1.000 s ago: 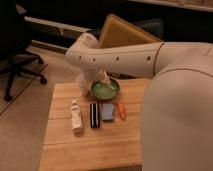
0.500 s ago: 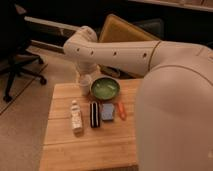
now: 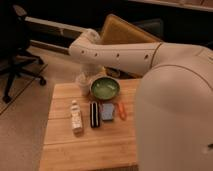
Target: Move the arm in a circular motion
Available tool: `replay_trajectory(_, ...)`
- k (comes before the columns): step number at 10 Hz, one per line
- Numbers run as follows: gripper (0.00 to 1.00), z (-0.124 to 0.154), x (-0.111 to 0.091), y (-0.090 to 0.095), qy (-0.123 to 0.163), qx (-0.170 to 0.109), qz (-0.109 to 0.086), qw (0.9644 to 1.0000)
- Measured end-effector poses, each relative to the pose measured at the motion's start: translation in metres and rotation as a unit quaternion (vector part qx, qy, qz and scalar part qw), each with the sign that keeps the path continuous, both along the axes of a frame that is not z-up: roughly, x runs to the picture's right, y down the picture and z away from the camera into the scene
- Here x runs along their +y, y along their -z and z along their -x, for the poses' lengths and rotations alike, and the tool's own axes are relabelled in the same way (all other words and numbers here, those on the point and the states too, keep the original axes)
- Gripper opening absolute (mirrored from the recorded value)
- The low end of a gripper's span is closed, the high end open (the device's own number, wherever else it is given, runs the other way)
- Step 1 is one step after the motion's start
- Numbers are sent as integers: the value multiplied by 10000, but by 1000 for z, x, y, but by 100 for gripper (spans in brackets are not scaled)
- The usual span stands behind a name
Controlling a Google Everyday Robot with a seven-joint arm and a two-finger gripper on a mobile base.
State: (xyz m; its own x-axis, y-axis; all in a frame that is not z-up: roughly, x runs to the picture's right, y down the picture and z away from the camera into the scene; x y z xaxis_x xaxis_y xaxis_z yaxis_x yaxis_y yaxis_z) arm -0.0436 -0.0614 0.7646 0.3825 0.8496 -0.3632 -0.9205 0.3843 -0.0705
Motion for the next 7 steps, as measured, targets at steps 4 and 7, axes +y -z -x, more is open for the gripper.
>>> replay_trajectory(4,65,48,-52,-56,952,-742,-355,9920)
replay_trajectory(7,65,126,-32,-61,920,-1899,-83,9774)
